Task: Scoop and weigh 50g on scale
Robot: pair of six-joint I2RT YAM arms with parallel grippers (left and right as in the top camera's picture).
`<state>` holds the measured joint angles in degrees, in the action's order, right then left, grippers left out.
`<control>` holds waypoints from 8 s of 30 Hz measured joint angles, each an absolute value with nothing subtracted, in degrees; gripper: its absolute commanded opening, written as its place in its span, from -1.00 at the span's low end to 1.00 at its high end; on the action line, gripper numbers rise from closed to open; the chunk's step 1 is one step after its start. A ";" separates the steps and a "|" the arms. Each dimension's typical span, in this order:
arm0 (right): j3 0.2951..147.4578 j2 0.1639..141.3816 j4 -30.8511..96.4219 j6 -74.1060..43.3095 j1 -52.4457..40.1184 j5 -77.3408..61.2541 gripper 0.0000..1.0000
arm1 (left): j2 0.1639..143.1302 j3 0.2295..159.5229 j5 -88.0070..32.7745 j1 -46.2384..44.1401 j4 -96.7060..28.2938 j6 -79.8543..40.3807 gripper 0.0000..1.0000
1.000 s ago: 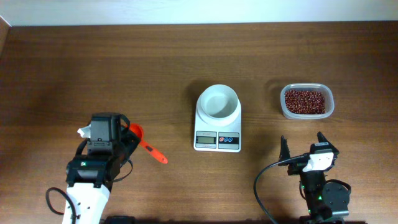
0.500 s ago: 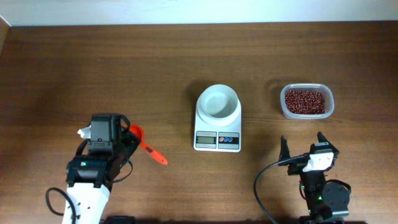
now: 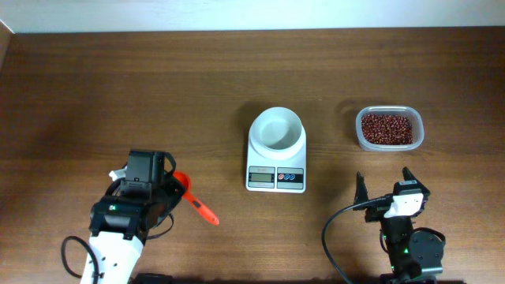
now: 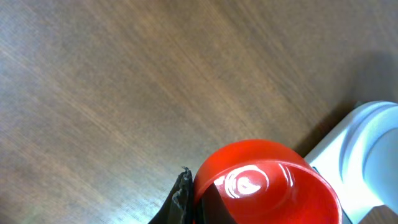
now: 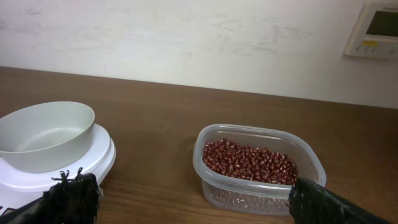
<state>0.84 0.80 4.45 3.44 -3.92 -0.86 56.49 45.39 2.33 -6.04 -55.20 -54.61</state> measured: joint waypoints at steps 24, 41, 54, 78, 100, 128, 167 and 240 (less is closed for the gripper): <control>0.84 0.80 4.47 3.44 -3.92 -0.86 0.98 | 56.45 54.19 3.22 -6.04 -68.38 -59.24 -1.00; 0.84 0.80 4.45 3.46 -3.92 -0.86 0.98 | 56.45 54.19 3.22 -6.04 -71.13 -64.27 -1.00; 0.84 0.80 4.45 3.46 -3.92 -0.86 0.98 | 56.45 54.19 3.22 -6.04 -72.93 -68.75 -1.00; 0.84 0.80 4.45 3.44 -3.92 -0.86 0.98 | 56.45 54.19 3.22 -6.04 -74.39 -68.84 -1.00; 0.84 0.80 4.45 3.42 -3.92 -0.89 0.98 | 56.45 54.19 1.17 -6.07 -75.75 -74.87 -1.00; 0.84 0.80 4.45 3.44 -3.92 -0.89 0.98 | 56.47 54.19 2.66 -19.18 -72.07 -74.89 -1.00; 0.84 0.80 4.45 3.44 -3.92 -0.86 0.98 | 65.80 54.19 3.22 -19.18 -61.28 -88.77 -1.00; 0.84 0.80 3.09 -26.20 -3.95 -13.02 0.97 | 65.80 58.35 3.99 -19.18 -57.74 -86.39 -1.00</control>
<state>0.84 0.80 3.09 -26.20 -3.95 -13.02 65.80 58.35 3.99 -19.18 -57.74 -86.39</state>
